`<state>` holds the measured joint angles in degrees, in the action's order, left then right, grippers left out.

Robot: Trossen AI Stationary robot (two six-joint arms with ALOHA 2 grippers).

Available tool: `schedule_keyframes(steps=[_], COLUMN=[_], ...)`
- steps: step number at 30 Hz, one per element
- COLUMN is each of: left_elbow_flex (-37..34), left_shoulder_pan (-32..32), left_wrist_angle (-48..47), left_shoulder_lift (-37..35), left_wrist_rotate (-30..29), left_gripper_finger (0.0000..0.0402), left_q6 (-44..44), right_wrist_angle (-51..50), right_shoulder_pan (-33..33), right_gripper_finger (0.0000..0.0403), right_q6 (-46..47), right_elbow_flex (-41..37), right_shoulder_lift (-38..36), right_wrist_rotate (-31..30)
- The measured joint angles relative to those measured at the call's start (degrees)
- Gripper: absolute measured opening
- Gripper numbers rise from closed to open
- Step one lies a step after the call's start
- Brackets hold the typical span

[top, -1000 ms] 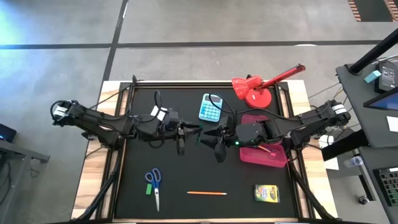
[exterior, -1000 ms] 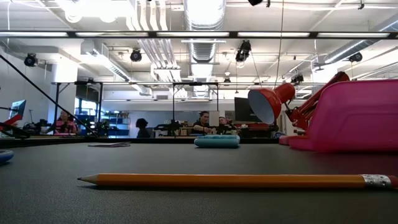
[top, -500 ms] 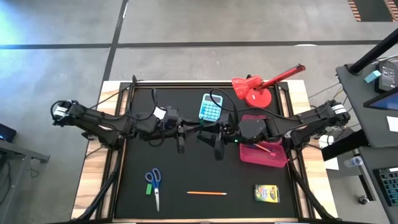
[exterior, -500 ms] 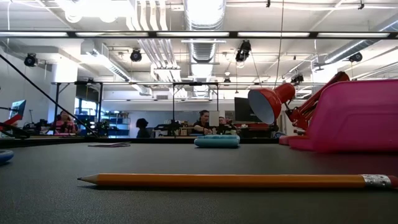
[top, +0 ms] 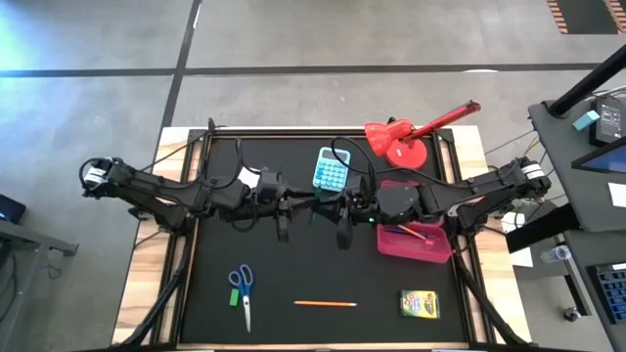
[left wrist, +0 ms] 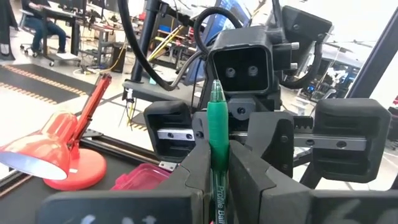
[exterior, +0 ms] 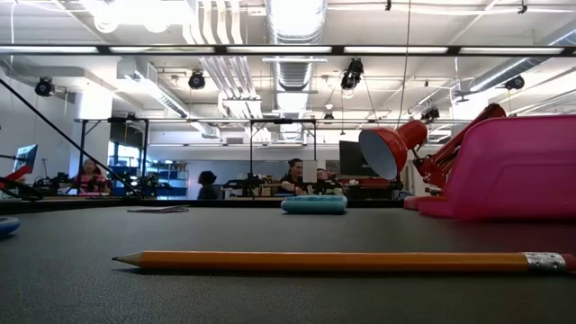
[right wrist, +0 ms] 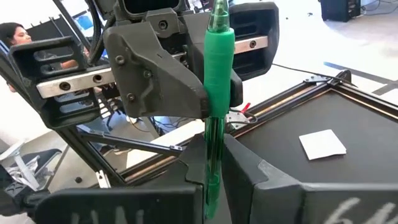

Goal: Pack school essentials
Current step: Put the green pen into the red supply box

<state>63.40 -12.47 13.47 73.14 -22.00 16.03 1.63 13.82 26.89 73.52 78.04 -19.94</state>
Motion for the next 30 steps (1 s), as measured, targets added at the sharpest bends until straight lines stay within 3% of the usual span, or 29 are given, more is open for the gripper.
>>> schedule_keyframes(steps=[7,12,18,25,30], left_elbow_flex=[0.0,0.0,0.0,-0.1,-0.3], left_shoulder_pan=[0.0,0.0,0.1,1.0,1.2], left_wrist_angle=[0.0,-0.3,-1.3,-6.9,-8.7], left_shoulder_lift=[0.0,0.0,0.0,0.0,0.0], left_wrist_rotate=[0.0,0.5,0.5,0.0,0.0], left_gripper_finger=[0.0030,0.0064,0.0113,0.0160,0.0167], left_q6=[-0.1,-0.5,-3.4,-3.2,-2.9], right_wrist_angle=[0.3,-0.2,-7.9,-30.7,-56.6], right_shoulder_pan=[0.0,0.0,0.0,0.0,0.0], right_gripper_finger=[0.0016,0.0014,0.0013,0.0013,0.0013], right_q6=[0.1,0.3,3.2,10.5,21.0], right_elbow_flex=[0.0,0.0,0.9,6.1,10.2], right_shoulder_lift=[0.0,-0.3,-2.2,-3.1,-3.5], right_wrist_rotate=[0.4,1.2,1.5,1.0,0.4])
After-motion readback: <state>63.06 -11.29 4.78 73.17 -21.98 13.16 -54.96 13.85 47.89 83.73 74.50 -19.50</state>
